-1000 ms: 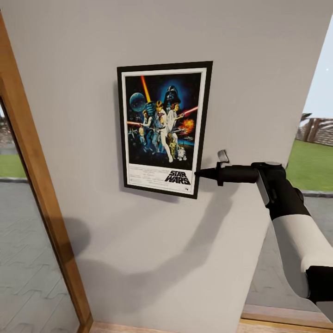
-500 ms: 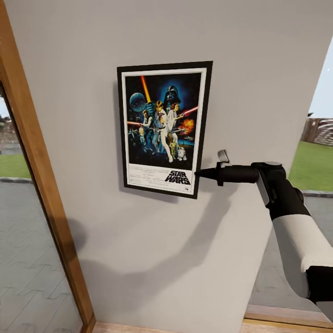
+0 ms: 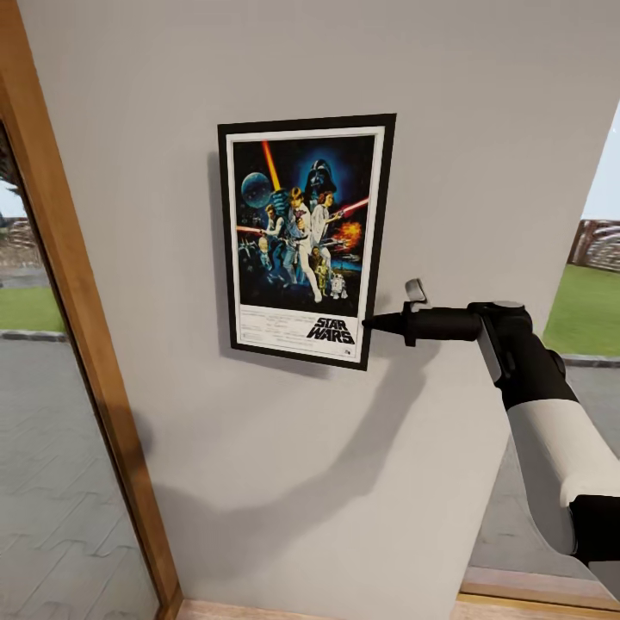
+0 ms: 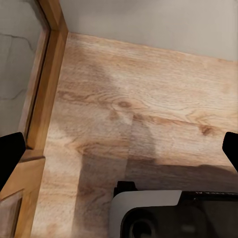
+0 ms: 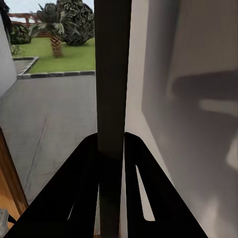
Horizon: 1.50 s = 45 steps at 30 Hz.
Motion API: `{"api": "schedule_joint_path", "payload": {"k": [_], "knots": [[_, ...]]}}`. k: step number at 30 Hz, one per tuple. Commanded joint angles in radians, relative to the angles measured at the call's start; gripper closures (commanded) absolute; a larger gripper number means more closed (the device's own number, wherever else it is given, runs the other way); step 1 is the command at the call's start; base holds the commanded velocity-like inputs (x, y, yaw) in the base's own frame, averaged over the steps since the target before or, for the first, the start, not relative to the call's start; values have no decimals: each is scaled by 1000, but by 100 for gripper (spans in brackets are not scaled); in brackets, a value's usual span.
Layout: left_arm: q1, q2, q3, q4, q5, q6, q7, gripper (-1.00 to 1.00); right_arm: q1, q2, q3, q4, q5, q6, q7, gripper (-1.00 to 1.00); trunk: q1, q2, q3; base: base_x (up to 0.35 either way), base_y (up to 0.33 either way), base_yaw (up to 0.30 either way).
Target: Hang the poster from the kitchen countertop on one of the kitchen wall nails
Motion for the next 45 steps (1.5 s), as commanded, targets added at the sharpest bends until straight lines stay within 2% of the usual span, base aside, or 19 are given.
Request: {"api": "schedule_joint_path", "payload": {"k": [1, 36, 40, 45], "knots": [[0, 0, 3, -1, 2, 0, -6, -100, 0, 0, 0, 0, -2, 14, 5, 100, 0, -1, 0, 0, 4, 0], [0, 0, 3, -1, 2, 0, -5, -100, 0, 0, 0, 5, -2, 14, 3, 100, 0, -1, 0, 0, 19, 0], [0, 0, 40, -1, 2, 0, -8, -100, 0, 0, 0, 6, -2, 14, 3, 100, 0, -1, 0, 89, 0, 0], [0, 0, 43, -1, 2, 0, -8, -100, 0, 0, 0, 6, -2, 14, 3, 100, 0, -1, 0, 25, 0, 0]]}}
